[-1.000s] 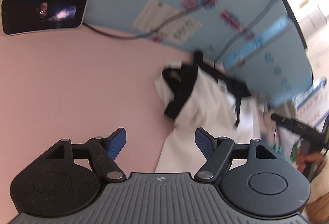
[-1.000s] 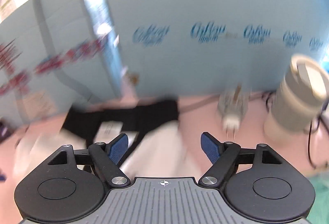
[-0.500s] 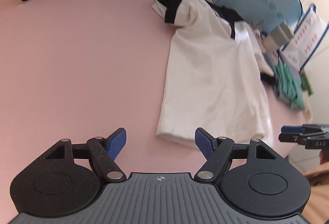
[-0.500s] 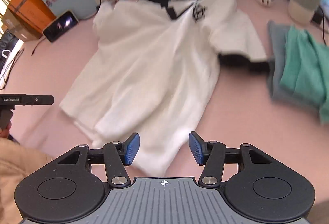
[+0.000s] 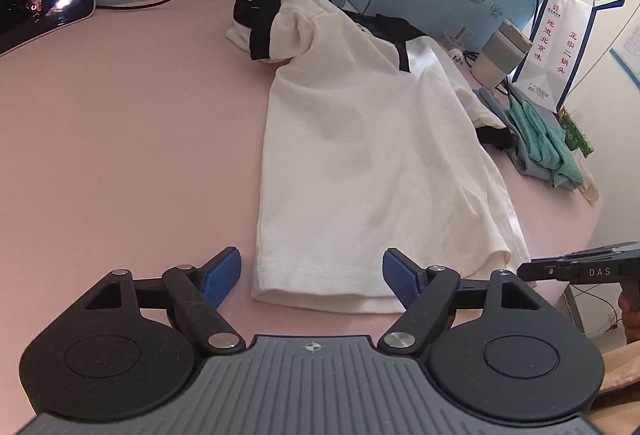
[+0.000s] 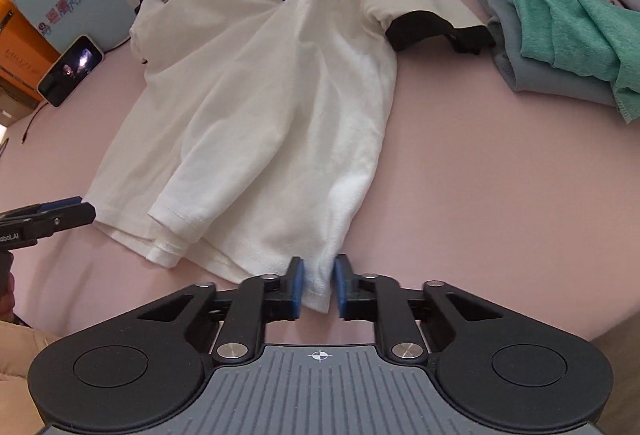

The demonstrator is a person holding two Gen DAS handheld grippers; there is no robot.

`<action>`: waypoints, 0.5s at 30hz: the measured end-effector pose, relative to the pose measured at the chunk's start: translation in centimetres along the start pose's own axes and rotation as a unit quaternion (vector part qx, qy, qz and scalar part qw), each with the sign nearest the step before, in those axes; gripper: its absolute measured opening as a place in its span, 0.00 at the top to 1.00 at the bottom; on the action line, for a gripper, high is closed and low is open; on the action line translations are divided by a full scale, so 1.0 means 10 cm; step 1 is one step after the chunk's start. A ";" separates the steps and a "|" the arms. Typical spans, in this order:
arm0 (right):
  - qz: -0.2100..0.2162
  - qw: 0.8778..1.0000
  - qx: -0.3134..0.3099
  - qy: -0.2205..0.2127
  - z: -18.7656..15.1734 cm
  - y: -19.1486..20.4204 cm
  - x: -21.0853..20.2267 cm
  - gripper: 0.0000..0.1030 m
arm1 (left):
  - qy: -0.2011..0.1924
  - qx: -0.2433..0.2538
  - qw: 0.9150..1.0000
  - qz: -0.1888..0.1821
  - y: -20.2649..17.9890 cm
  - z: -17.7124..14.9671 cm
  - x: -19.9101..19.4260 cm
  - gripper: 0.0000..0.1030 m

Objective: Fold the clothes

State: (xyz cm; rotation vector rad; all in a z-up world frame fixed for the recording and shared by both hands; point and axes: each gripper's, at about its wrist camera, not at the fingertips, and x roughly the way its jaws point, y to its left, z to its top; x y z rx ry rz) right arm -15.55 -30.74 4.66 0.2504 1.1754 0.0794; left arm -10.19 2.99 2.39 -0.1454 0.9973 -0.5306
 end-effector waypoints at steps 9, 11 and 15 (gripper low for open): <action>-0.097 0.993 0.018 -0.065 -0.07 -0.12 -0.61 0.96 | 0.061 -0.057 0.994 -0.066 0.13 0.17 -0.51 0.96; -0.112 0.991 0.018 -0.071 -0.10 -0.18 -0.88 0.96 | 0.093 -0.037 0.993 -0.069 0.08 0.17 -0.63 0.96; -0.133 0.989 0.039 -0.048 -0.22 -0.28 -0.95 0.96 | 0.143 0.011 0.988 -0.049 -0.07 0.05 -0.52 0.95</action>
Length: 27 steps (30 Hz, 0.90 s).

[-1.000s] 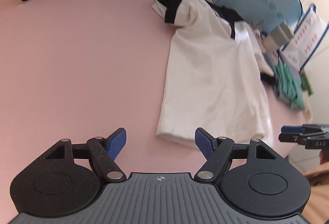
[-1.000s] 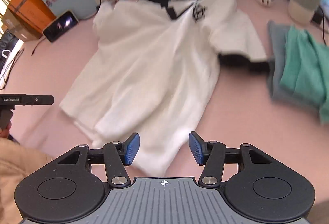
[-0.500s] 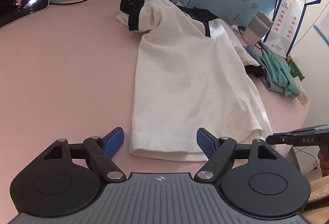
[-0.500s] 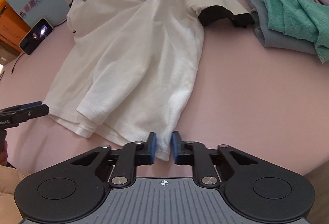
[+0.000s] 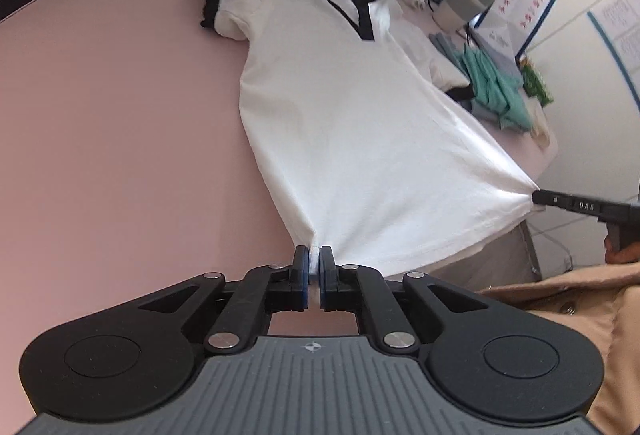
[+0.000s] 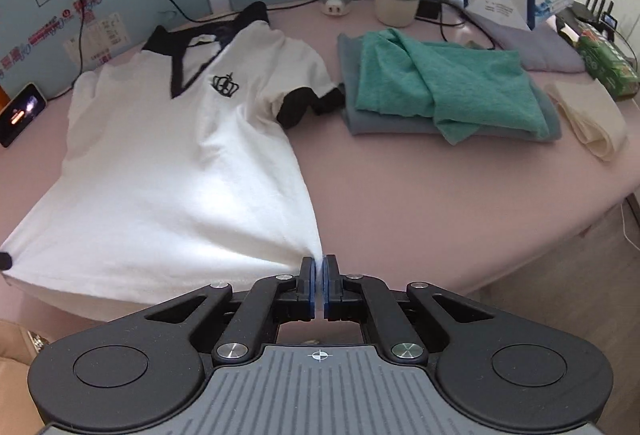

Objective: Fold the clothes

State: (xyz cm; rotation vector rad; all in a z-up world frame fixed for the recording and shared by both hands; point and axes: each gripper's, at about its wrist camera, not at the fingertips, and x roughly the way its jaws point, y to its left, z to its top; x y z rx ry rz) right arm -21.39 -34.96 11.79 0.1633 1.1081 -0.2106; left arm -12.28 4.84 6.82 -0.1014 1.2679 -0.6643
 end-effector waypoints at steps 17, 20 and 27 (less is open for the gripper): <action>-0.073 0.997 0.015 0.020 0.11 -0.29 0.21 0.57 | -0.065 -0.021 0.991 0.116 0.29 0.29 -0.13 0.38; -0.080 0.997 0.015 -0.004 0.27 -0.37 0.13 0.52 | -0.095 -0.025 0.986 0.134 0.40 0.46 -0.24 0.35; -0.051 0.996 0.047 -0.048 0.56 -0.52 0.01 0.44 | -0.197 -0.086 0.968 0.132 0.59 0.90 -0.36 0.31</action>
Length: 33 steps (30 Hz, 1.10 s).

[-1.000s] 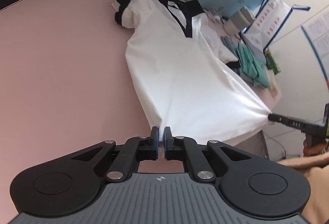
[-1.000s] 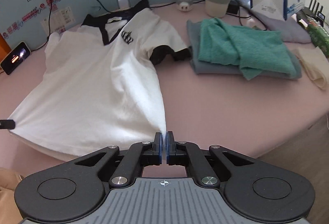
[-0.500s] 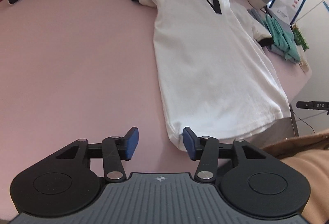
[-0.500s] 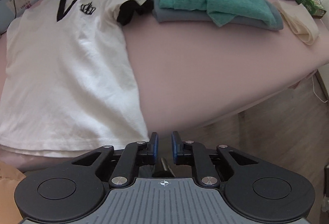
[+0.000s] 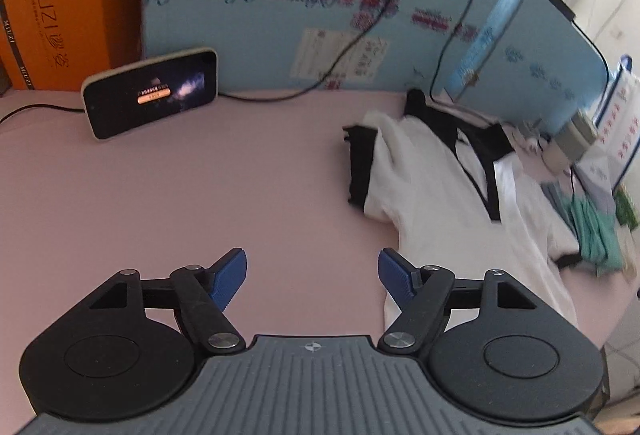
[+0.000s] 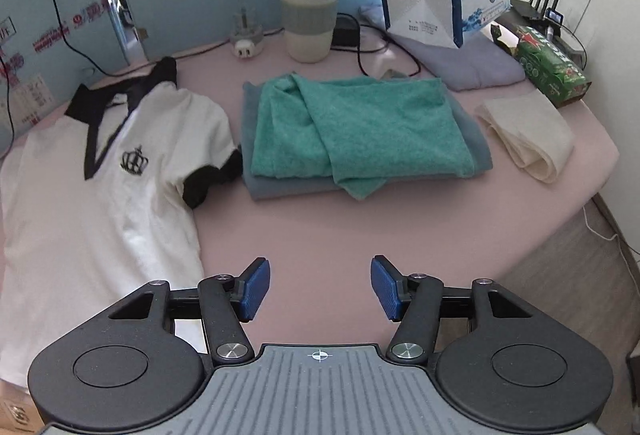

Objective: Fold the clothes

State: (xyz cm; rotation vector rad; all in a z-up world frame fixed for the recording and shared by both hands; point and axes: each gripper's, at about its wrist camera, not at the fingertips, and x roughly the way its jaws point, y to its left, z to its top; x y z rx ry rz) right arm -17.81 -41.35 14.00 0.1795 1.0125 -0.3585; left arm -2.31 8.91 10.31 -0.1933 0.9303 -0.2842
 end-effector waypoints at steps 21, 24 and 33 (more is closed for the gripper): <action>0.261 0.926 0.269 0.050 0.34 0.03 1.35 0.50 | 0.031 -0.335 0.936 -0.107 0.00 -0.08 1.22 0.11; 0.275 0.913 0.294 0.061 0.33 0.03 1.54 0.50 | 0.011 -0.368 0.923 -0.111 -0.03 -0.08 1.27 0.10; 0.273 0.909 0.309 0.056 0.40 0.17 1.69 0.86 | -0.014 -0.404 0.911 -0.084 -0.09 -0.12 1.35 0.88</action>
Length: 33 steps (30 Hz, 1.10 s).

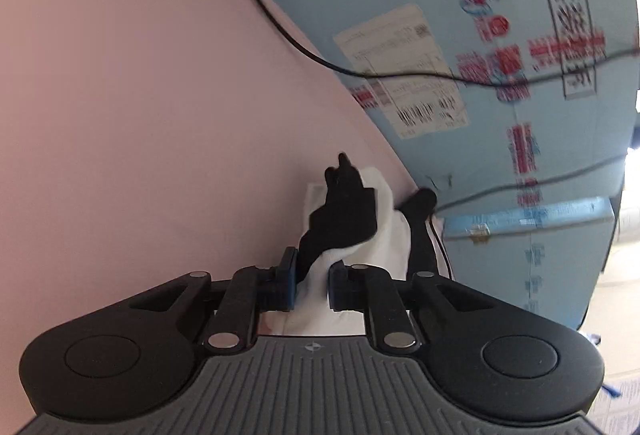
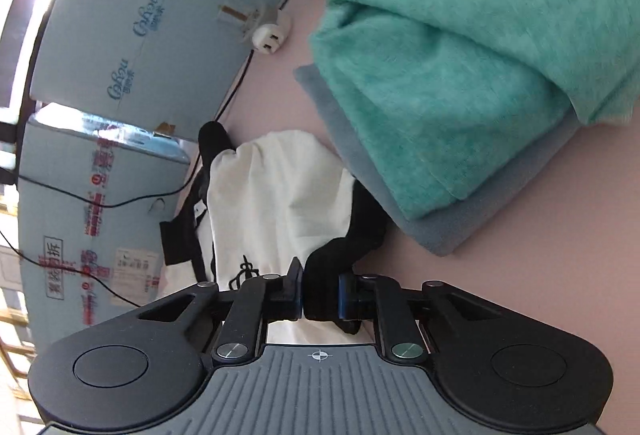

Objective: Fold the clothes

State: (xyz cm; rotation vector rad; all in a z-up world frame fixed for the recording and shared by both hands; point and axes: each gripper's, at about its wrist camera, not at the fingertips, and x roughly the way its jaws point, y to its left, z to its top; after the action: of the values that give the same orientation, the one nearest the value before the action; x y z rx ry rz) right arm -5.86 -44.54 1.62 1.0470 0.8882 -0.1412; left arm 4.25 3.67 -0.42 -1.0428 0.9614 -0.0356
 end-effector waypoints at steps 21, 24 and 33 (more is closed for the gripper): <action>0.015 0.937 -0.346 0.042 -0.65 1.52 0.61 0.84 | -0.060 -0.015 0.997 -0.048 0.12 0.28 -0.35 0.90; 0.032 0.933 -0.348 0.080 -0.79 1.49 0.65 0.84 | -0.053 -0.025 0.997 -0.042 0.17 0.29 -0.33 0.85; -0.011 0.946 -0.325 -0.012 -0.63 1.24 0.19 0.70 | -0.025 -0.027 0.999 -0.024 0.17 0.18 -0.18 0.53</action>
State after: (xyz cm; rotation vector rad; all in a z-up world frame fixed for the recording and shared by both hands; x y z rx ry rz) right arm -2.03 -32.45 7.68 0.4178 0.8397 0.1190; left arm 3.68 6.66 -0.17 -1.1125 0.8972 -0.0231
